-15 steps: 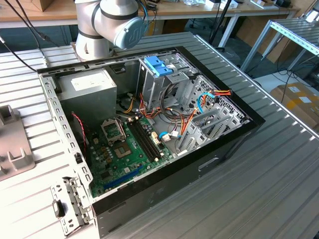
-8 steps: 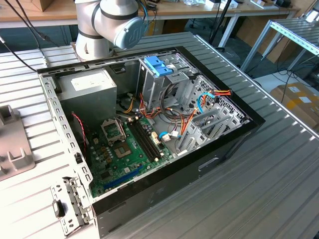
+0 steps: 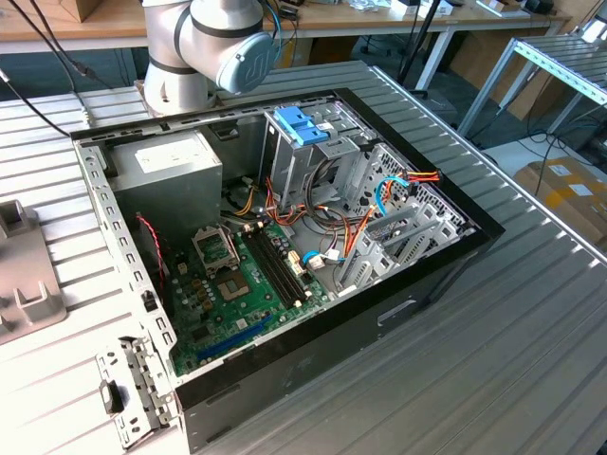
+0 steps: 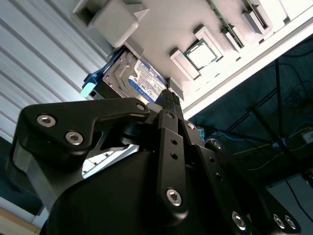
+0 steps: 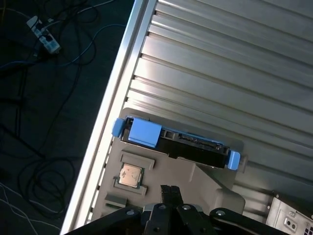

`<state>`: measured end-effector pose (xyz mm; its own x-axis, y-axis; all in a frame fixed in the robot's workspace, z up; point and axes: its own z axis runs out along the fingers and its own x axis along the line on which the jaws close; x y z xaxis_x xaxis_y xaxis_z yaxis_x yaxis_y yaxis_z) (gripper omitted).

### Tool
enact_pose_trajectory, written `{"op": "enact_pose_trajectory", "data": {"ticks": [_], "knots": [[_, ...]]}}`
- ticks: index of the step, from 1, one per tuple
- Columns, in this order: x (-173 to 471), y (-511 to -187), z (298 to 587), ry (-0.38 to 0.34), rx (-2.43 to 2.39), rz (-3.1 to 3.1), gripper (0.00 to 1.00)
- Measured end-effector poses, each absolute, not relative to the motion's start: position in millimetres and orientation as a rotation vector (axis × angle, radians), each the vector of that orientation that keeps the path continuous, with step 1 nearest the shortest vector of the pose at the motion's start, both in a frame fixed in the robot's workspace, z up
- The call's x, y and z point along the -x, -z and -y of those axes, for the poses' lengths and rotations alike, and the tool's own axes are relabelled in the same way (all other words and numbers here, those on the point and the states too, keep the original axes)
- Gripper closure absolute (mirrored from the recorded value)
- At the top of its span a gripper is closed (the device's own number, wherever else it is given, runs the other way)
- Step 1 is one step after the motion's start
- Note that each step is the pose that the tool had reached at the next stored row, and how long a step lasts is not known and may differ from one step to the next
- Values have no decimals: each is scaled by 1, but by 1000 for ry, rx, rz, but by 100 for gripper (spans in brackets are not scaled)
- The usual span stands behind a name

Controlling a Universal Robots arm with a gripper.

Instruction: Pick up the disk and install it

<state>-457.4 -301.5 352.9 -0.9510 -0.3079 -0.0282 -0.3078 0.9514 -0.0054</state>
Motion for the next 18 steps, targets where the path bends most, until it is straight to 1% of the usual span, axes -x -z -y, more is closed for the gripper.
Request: {"op": "enact_pose_trajectory", "data": {"ticks": [18], "knots": [[457,-353,301,-1,621,-3050,89]]}}
